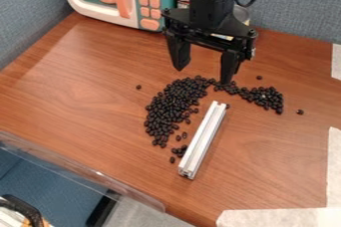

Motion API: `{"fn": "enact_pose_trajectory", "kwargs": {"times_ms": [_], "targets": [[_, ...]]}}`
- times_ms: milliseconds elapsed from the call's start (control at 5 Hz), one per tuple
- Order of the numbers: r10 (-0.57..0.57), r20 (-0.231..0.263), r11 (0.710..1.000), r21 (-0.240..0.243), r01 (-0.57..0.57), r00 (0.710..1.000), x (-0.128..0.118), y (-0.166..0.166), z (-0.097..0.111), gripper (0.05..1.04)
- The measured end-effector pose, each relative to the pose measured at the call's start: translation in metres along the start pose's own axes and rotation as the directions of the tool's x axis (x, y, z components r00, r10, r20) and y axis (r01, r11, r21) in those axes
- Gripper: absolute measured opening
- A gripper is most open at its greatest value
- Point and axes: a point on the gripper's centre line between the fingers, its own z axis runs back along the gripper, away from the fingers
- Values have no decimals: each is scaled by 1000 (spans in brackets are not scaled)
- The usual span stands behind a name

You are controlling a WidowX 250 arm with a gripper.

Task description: Sweep into pile

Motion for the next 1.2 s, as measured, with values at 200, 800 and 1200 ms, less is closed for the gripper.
{"fn": "enact_pose_trajectory", "kwargs": {"times_ms": [200,800,1200], "targets": [[7,-23,1000,3,-7,1000,-1,0,-8,1000],[43,-23,999,14,-43,999,-8,-11,-63,1000],[32,-34,999,-22,-33,999,-9,-18,-98,1000]]}}
